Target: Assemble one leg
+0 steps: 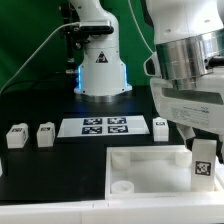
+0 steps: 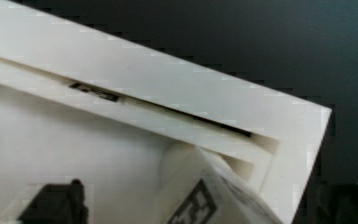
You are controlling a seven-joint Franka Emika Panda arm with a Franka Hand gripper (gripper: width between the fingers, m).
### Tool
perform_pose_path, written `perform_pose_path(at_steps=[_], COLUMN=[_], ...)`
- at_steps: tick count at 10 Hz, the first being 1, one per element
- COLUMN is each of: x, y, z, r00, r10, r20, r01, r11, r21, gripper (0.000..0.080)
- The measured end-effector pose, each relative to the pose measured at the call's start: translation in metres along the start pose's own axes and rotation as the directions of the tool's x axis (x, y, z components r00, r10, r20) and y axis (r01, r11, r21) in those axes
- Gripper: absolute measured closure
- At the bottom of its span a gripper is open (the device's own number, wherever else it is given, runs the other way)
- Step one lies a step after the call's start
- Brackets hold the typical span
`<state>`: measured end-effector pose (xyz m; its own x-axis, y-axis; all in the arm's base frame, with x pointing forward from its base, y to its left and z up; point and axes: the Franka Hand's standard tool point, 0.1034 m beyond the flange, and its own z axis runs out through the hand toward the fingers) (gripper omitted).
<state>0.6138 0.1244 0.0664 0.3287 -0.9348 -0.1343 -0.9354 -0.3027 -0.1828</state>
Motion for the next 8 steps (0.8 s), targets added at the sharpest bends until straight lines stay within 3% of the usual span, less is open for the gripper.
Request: perform_pose_path(at_steps=[8], x=[0.0002], y=[0.0012], z=[0.0018], r00=[1.000], r10=[0.000], r20=[0.000], r01=[0.000], r11=[1.000], r21=[-0.003], gripper=[0.0151])
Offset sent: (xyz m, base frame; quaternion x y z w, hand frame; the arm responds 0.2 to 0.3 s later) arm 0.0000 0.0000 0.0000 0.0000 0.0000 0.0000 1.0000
